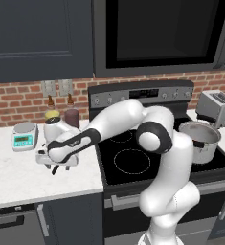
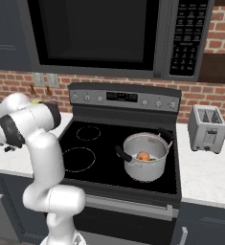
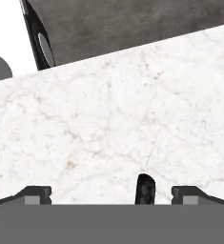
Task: Put the onion and lime in the pot. Retrieve the spatula and lightly stir the vegetables in the pot.
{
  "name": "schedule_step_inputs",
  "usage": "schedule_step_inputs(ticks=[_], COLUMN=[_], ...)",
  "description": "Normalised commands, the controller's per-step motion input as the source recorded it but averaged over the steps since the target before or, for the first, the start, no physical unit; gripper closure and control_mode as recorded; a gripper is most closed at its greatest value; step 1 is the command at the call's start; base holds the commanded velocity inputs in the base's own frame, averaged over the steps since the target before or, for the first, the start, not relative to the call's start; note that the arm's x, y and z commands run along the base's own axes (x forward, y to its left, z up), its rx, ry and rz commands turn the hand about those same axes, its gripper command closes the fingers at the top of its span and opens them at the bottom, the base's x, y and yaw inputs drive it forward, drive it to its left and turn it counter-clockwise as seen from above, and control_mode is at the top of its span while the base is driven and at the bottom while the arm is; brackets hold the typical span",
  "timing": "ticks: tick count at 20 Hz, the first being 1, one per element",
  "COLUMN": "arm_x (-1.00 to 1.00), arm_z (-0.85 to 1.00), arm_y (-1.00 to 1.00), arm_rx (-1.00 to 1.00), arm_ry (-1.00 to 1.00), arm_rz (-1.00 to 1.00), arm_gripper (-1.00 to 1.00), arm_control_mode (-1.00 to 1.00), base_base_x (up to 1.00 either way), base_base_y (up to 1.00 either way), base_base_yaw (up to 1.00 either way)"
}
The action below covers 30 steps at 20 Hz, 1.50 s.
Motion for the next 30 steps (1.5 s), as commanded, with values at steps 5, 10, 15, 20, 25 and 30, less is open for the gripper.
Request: schedule_step_inputs(ticks=[5, 10, 15, 20, 25, 30], arm_x=[0.18, 0.03, 0.02, 0.01, 0.12, 0.22], arm_z=[-0.3, -0.3, -0.25, -0.21, -0.07, -0.04], arm_y=[0.04, 0.04, 0.0, 0.0, 0.0, 0.01], arm_rx=[0.0, 0.0, 0.0, 0.0, 0.0, 0.0], arm_ry=[-0.06, -0.06, -0.05, -0.03, -0.02, 0.0], arm_rz=[0.0, 0.0, 0.0, 0.0, 0.0, 0.0], arm_gripper=[-1.0, -1.0, -1.0, -1.0, -1.0, -1.0], arm_control_mode=[-1.0, -1.0, -1.0, -1.0, -1.0, -1.0], base_base_x=[0.0, 0.0, 0.0, 0.0, 0.0, 0.0], base_base_y=[0.0, 0.0, 0.0, 0.0, 0.0, 0.0], base_base_yaw=[0.0, 0.0, 0.0, 0.0, 0.0, 0.0])
